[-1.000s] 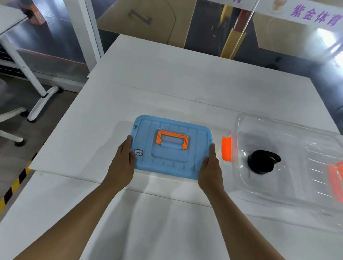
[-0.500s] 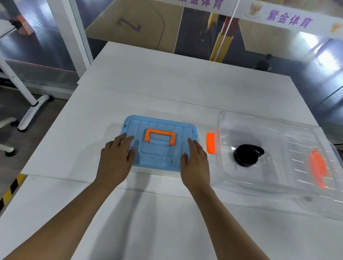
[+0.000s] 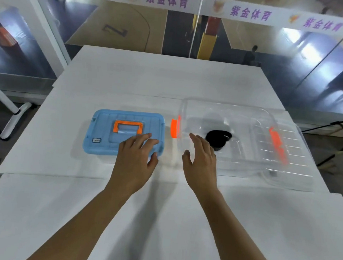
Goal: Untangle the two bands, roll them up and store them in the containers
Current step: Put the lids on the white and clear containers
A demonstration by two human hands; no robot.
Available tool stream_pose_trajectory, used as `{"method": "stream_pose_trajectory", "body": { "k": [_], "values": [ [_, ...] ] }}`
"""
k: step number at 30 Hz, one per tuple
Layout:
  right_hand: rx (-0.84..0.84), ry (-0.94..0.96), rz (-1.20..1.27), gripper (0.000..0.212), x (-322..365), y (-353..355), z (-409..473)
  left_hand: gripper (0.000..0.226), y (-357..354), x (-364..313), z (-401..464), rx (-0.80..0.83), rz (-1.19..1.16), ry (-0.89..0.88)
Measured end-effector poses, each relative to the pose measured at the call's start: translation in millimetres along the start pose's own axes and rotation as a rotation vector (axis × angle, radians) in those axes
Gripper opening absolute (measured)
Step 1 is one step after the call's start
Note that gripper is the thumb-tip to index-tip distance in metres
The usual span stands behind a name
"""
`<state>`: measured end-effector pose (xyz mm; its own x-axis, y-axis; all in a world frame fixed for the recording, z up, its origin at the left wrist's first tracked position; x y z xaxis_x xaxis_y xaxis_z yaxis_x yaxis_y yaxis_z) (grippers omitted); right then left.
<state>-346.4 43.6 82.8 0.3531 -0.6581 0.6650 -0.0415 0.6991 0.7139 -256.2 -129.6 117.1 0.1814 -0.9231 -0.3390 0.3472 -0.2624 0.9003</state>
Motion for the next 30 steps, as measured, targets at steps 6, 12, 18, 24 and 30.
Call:
{"method": "stream_pose_trajectory", "body": {
  "k": [6, 12, 18, 24, 30],
  "values": [
    [-0.048, -0.101, -0.014, 0.05, -73, 71, -22, 0.028, -46, -93, -12, 0.067, -0.052, -0.076],
    [-0.043, -0.229, -0.04, 0.048, -179, 135, -46, 0.027, -116, -193, -31, 0.156, -0.077, -0.173],
    [0.006, -0.369, -0.12, 0.047, -297, 181, -62, 0.024, -216, -285, -35, 0.277, -0.084, -0.266],
    [0.138, -0.48, -0.285, 0.053, -417, 205, -70, 0.022, -328, -367, -12, 0.344, -0.016, -0.408],
    [0.259, -0.512, -0.408, 0.064, -489, 201, -85, 0.066, -411, -394, 17, 0.422, 0.24, -0.476]
  ]
}}
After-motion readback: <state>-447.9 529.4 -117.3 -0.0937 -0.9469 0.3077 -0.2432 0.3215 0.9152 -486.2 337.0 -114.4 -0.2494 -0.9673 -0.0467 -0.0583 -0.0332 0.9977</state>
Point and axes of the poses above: each hand's wrist, its own z-axis towards the middle knuckle, its own y-axis out of the back of the hand, x = y × z, the point moved 6 cm from there along z, towards the middle knuckle, and after that the axes turned 3 degrees about z, right-handed, at the moved point
